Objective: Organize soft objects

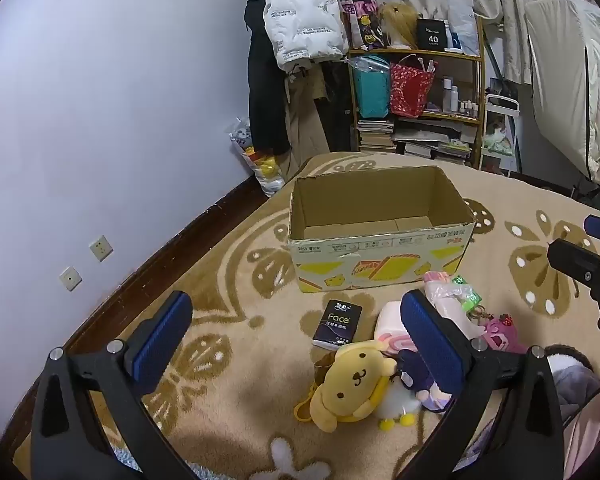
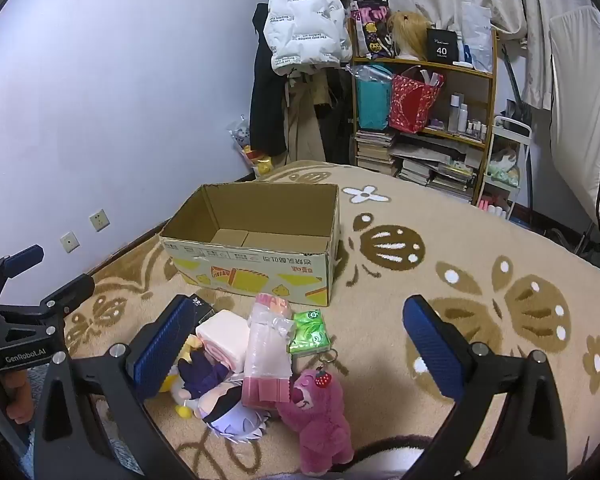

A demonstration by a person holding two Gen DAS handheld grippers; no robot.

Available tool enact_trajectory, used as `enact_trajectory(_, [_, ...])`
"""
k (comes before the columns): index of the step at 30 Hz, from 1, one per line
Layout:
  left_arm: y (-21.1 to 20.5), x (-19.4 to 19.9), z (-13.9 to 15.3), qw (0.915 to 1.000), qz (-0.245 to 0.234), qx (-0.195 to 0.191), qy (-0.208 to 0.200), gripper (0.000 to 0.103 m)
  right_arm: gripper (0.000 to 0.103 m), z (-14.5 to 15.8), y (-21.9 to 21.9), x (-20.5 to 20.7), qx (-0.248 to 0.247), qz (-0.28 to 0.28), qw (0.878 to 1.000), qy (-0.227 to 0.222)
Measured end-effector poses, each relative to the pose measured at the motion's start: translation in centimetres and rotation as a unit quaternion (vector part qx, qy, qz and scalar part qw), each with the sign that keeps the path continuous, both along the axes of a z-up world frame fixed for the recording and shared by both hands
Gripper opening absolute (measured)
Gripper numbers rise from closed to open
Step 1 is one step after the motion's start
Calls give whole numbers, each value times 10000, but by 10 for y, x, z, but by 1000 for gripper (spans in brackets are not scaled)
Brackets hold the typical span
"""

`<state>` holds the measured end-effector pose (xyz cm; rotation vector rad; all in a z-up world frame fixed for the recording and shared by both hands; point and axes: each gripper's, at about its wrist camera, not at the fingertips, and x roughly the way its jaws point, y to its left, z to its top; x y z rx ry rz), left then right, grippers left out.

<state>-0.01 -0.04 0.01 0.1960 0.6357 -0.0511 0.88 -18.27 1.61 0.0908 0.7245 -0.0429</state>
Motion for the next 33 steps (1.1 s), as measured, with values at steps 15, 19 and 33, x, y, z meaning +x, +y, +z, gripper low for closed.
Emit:
enact_trajectory(15, [-7,-2,0,10000,-16,71,31,103,103,1,0,1,-43,-12,10000,-30])
enact_trajectory(19, [-3,0,-2,10000,-63,59,20,103,103,1,0,1,-62,-7,10000,-51])
enact_trajectory(33, [-1,0,-2,10000,-48,22,43,103,103,5,-1,-1,-51,-23,10000,-29])
